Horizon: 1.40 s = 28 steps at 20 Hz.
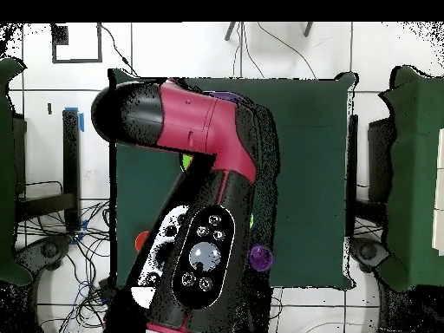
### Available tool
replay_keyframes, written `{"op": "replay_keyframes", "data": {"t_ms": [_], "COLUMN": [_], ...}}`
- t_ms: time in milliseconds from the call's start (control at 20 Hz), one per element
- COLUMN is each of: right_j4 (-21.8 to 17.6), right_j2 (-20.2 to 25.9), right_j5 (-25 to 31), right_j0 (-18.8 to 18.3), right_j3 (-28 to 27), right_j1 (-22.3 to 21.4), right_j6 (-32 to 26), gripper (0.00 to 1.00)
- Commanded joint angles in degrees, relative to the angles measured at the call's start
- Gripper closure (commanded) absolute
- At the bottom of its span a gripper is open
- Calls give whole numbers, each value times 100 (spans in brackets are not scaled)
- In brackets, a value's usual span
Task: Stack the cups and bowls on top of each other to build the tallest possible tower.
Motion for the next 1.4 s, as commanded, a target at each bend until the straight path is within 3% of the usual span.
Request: {"op": "replay_keyframes", "data": {"t_ms": [50,700,1400], "right_j4": [97,90,473], "right_j2": [184,-19,38], "right_j5": [19,138,425], "right_j0": [68,195,297], "right_j3": [624,709,905], "right_j1": [170,314,543], "right_j6": [1323,1273,1405], "gripper": [100,100,100]}}
